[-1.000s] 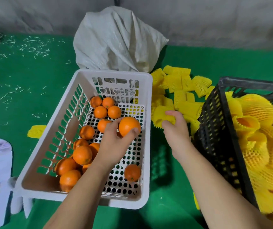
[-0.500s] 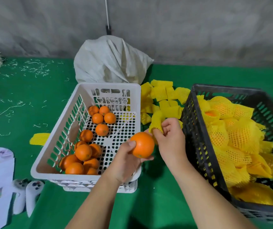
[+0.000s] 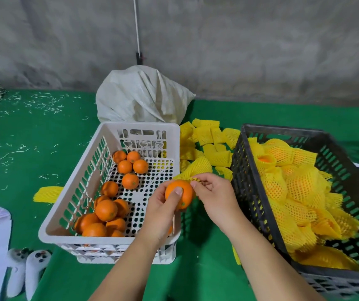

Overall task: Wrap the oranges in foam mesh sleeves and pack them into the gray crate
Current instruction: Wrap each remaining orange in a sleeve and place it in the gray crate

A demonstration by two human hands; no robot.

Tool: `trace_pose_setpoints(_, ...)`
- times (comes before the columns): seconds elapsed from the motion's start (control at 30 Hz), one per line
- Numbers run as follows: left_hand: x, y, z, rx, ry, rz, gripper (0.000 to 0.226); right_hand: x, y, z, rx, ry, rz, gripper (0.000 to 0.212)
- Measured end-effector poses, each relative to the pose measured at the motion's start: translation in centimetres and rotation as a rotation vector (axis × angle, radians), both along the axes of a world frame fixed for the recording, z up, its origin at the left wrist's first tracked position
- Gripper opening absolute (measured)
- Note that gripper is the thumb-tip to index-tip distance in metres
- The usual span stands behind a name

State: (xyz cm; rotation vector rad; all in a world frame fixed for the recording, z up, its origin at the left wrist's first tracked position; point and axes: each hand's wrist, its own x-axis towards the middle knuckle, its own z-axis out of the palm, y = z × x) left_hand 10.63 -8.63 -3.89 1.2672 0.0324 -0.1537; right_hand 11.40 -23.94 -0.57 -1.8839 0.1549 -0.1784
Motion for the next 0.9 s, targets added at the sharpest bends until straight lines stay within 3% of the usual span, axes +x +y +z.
trace_pose_setpoints(0.2, -0.3, 0.1, -0.1, 0.029, -0.105, 0.020, 0.053, -0.8, 0.9, 0.4, -0.047, -0.034, 0.055, 0.014)
trace_pose_setpoints(0.3, -0.5, -0.4, 0.1, 0.004, -0.141, 0.011, 0.039, -0.9, 0.5, 0.7, -0.113, -0.040, 0.095, 0.013)
trace_pose_setpoints(0.47, -0.4, -0.2, -0.3, 0.040, -0.133, 0.082, 0.041, -1.4, 0.7, 2.1, -0.333, -0.139, 0.144, 0.008)
trace_pose_setpoints(0.6, 0.4, 0.2, -0.6, -0.027, -0.084, 0.178, 0.038, -2.1, 2.0, 2.7, -0.391, -0.167, 0.321, 0.013)
trace_pose_setpoints(0.73, 0.3, 0.3, -0.3, -0.250, -0.013, -0.002, 0.034, -2.2, 3.2, 1.5, -0.358, -0.212, 0.262, 0.027)
trace_pose_setpoints(0.77, 0.3, 0.3, -0.3, -0.298, 0.002, -0.057, 0.043, -2.2, 3.1, 1.2, -0.344, -0.198, 0.242, 0.036)
trace_pose_setpoints(0.83, 0.4, 0.6, -0.2, -0.322, 0.024, -0.145, 0.057, -2.2, 2.6, 0.7, -0.317, -0.186, 0.238, 0.049)
trace_pose_setpoints(0.9, 0.5, 0.8, -0.2, -0.295, 0.025, -0.159, 0.053, -2.2, 2.1, 0.4, -0.313, -0.202, 0.262, 0.055)
